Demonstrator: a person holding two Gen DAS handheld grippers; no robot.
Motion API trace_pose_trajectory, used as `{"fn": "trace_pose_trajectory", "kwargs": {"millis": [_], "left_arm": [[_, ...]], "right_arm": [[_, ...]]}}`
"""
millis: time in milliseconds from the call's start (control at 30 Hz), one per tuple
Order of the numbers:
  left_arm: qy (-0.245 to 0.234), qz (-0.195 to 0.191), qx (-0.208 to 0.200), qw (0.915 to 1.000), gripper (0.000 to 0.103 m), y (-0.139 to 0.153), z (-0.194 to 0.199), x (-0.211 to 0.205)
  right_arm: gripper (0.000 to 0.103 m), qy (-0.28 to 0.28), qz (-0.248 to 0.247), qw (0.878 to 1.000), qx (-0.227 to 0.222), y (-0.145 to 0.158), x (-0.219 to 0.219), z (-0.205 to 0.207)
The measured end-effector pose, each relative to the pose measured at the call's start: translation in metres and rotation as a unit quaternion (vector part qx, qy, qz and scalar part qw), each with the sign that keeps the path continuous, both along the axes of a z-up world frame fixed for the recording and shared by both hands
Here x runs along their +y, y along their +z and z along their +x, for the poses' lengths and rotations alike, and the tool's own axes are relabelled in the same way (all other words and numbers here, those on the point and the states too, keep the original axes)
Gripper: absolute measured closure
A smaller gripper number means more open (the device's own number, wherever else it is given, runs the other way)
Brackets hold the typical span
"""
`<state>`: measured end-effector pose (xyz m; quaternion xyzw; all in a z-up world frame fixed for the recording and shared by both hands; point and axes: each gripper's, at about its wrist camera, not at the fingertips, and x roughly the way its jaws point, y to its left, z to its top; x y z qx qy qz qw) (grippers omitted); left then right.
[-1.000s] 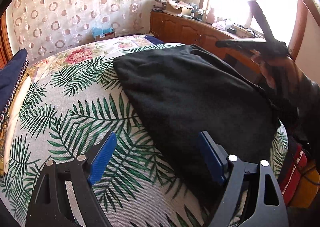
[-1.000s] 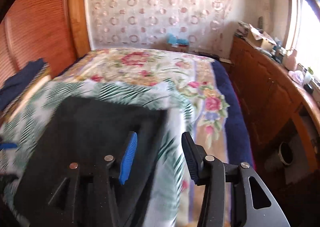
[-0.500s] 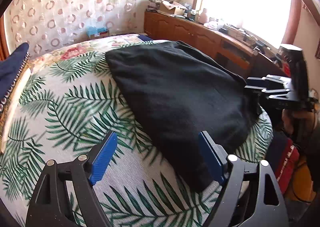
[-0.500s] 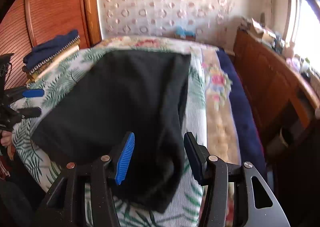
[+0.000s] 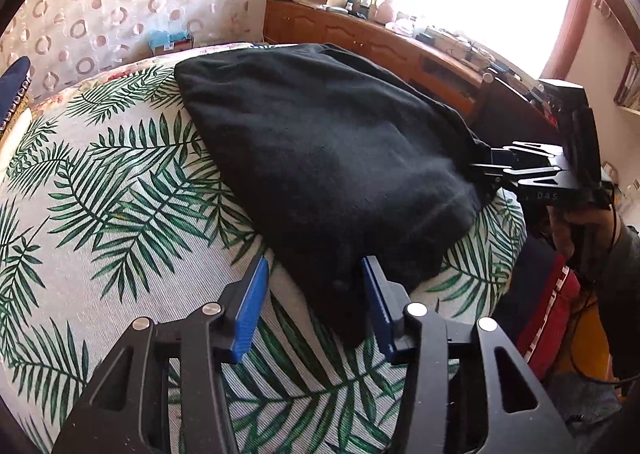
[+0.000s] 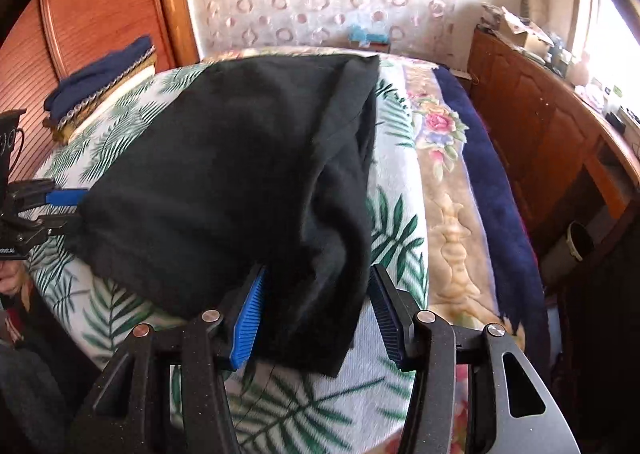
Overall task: Fold small clothes
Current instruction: 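Grasp the folded black shirt with both grippers and lift it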
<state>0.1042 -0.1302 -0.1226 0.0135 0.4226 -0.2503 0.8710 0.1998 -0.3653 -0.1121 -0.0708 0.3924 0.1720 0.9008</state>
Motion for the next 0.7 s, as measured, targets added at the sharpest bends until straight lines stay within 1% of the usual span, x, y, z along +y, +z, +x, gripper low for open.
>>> {"fn": "trace_pose_trajectory", "kwargs": {"millis": [33, 67, 133, 167, 200, 233, 267, 300, 333, 367, 400, 433, 500, 600, 700], "left_arm": [[-0.001, -0.002, 0.001, 1.0000, 0.058, -0.001, -0.002, 0.000], [-0.003, -0.003, 0.001, 1.0000, 0.063, -0.001, -0.004, -0.001], [-0.010, -0.005, 0.001, 0.9999, 0.071, -0.001, -0.006, -0.002], [-0.014, -0.004, 0.000, 0.9999, 0.075, -0.002, -0.007, -0.004], [-0.016, -0.003, -0.003, 0.9999, 0.079, -0.002, -0.007, -0.005], [-0.019, -0.004, -0.005, 0.9998, 0.086, -0.002, -0.007, -0.006], [-0.019, -0.006, -0.008, 0.9998, 0.091, 0.000, -0.007, -0.005], [-0.017, -0.009, -0.012, 0.9997, 0.092, 0.003, -0.007, -0.004], [-0.015, -0.013, -0.019, 0.9996, 0.093, 0.007, -0.009, -0.002], [-0.010, -0.022, -0.034, 0.9991, 0.094, 0.015, -0.010, 0.002], [-0.003, -0.025, -0.050, 0.9984, 0.094, 0.026, -0.012, 0.004], [0.003, -0.021, -0.058, 0.9981, 0.094, 0.033, -0.010, 0.005], [0.017, -0.035, -0.077, 0.9963, 0.094, 0.052, -0.003, 0.010], [0.032, -0.049, -0.099, 0.9934, 0.094, 0.079, 0.023, 0.017], [0.050, -0.056, -0.108, 0.9913, 0.094, 0.098, 0.061, 0.025]], "right_arm": [[0.050, -0.002, 0.006, 1.000, 0.003, 0.001, -0.001, -0.001], [0.052, -0.003, 0.007, 1.000, 0.003, 0.001, -0.001, -0.002], [0.063, 0.002, 0.017, 1.000, 0.001, 0.002, -0.003, -0.002], [0.066, 0.003, 0.020, 1.000, -0.001, 0.003, -0.003, -0.002], [0.080, 0.009, 0.024, 1.000, -0.001, 0.002, -0.002, -0.002], [0.086, 0.017, 0.032, 0.999, 0.001, 0.001, -0.002, -0.001], [0.088, 0.017, 0.030, 0.999, -0.002, 0.001, -0.001, -0.001], [0.090, 0.020, 0.028, 0.999, -0.007, 0.001, -0.001, -0.002], [0.091, 0.025, 0.037, 0.999, -0.010, 0.003, -0.003, -0.002], [0.091, 0.026, 0.054, 0.998, -0.017, 0.008, -0.006, -0.004], [0.092, 0.027, 0.071, 0.997, -0.027, 0.016, -0.010, -0.006], [0.092, 0.029, 0.084, 0.995, -0.038, 0.025, -0.013, -0.006], [0.092, 0.030, 0.105, 0.992, -0.069, 0.049, -0.018, -0.003], [0.092, 0.042, 0.115, 0.987, -0.107, 0.081, -0.016, 0.013], [0.092, 0.042, 0.107, 0.985, -0.130, 0.100, -0.009, 0.044]]}}
